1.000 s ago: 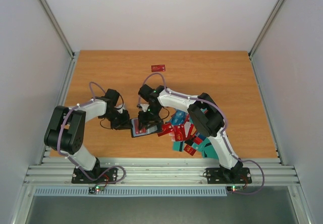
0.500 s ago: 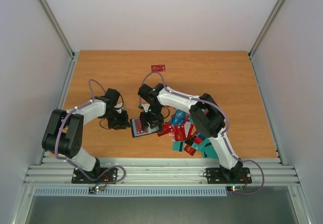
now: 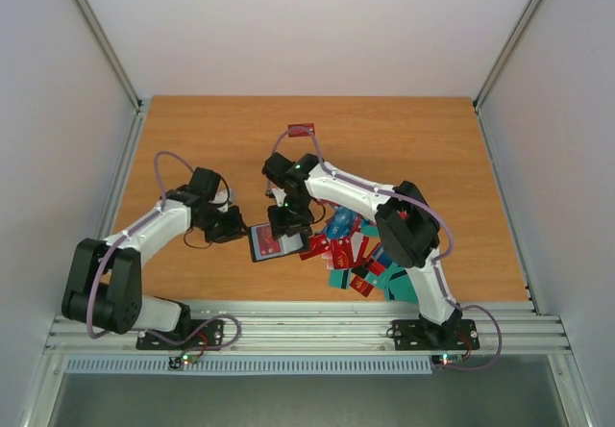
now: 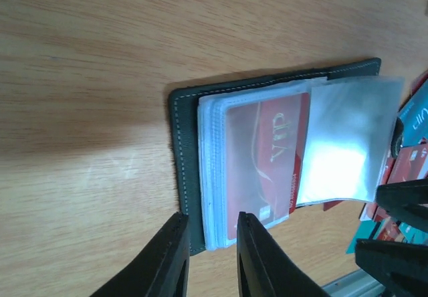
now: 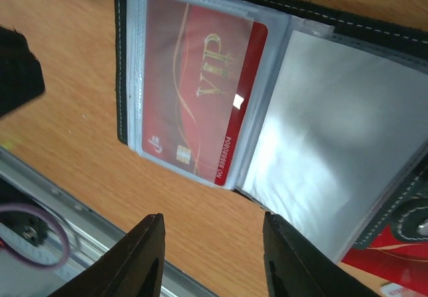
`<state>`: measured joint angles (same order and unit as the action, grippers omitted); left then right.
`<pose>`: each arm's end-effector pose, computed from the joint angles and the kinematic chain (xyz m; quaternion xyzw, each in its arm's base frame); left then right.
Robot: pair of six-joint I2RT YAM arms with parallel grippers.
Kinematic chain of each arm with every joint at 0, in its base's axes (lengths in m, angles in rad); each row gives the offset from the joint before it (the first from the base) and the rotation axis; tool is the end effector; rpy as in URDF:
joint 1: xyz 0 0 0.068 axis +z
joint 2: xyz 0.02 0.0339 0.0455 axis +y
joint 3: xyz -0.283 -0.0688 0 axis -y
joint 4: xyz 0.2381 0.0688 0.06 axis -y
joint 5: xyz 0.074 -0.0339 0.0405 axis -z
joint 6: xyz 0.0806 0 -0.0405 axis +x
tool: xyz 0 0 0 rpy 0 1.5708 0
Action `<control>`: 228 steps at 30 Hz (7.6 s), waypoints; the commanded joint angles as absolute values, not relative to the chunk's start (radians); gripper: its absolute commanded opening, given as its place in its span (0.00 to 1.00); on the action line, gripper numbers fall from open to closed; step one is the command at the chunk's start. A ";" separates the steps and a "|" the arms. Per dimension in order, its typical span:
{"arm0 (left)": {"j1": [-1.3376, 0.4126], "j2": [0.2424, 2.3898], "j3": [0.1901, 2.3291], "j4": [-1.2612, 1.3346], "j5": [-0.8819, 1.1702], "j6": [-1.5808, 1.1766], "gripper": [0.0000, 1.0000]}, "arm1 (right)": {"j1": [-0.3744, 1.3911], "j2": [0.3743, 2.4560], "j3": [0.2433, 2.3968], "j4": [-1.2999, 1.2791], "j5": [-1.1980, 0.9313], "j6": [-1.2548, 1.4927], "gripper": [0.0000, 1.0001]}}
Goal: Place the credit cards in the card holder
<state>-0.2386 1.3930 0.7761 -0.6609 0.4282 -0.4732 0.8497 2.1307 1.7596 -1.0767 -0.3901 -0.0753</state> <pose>0.2267 -0.0896 0.1622 -0.0823 0.9637 -0.2467 0.0605 0.2623 0.3448 0.1754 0.4476 -0.8710 -0.2019 0.0172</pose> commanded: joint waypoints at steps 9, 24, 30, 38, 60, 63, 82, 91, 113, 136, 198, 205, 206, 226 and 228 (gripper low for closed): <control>-0.239 1.432 0.702 -0.410 0.608 -0.569 0.18 | 0.861 2.098 1.654 -0.854 -0.439 0.043 0.22; -0.255 1.546 0.712 -0.351 0.642 -0.576 0.23 | 0.809 2.123 1.537 -0.742 -0.512 0.051 0.09; -0.265 1.570 0.712 -0.352 0.626 -0.561 0.24 | 0.801 2.145 1.522 -0.720 -0.536 0.049 0.07; -0.276 1.562 0.717 -0.390 0.583 -0.550 0.24 | 0.793 2.182 1.508 -0.710 -0.553 0.045 0.03; -0.276 1.523 0.693 -0.399 0.536 -0.543 0.32 | 0.787 2.225 1.496 -0.719 -0.568 0.025 0.01; -0.279 1.518 0.695 -0.369 0.560 -0.552 0.32 | 0.787 2.228 1.499 -0.721 -0.571 0.025 0.01; -0.299 1.404 0.707 -0.474 0.519 -0.588 0.35 | 0.783 2.239 1.505 -0.730 -0.583 0.017 0.01; -0.311 1.421 0.690 -0.444 0.516 -0.604 0.36 | 0.784 2.241 1.508 -0.732 -0.590 0.016 0.01; -0.337 1.520 0.684 -0.340 0.540 -0.637 0.36 | 0.780 2.246 1.508 -0.742 -0.598 -0.026 0.01; -0.405 1.542 0.842 -0.560 0.384 -0.605 0.31 | 0.759 2.245 1.513 -0.746 -0.615 -0.039 0.01; -0.637 2.026 1.533 -1.232 -0.124 -0.513 0.13 | 0.532 1.503 1.229 -1.043 -0.355 -0.052 0.03; -0.664 2.047 1.542 -1.154 -0.009 -0.584 0.35 | 0.517 1.451 1.224 -1.090 -0.332 -0.057 0.05; -0.664 2.043 1.537 -1.131 0.032 -0.593 0.38 | 0.516 1.444 1.223 -1.093 -0.332 -0.056 0.05; -0.665 1.736 1.318 -0.760 0.321 -0.503 0.59 | 0.428 1.308 1.037 -1.006 -0.469 0.088 0.24; -0.666 1.734 1.293 -0.715 0.385 -0.503 0.58 | 0.400 1.296 0.993 -0.979 -0.515 0.100 0.29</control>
<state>-0.6624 1.7504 1.3426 -0.8520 0.2386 -0.5407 0.4446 1.3300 1.0584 -1.0317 -0.4225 0.0479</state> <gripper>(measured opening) 0.589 0.259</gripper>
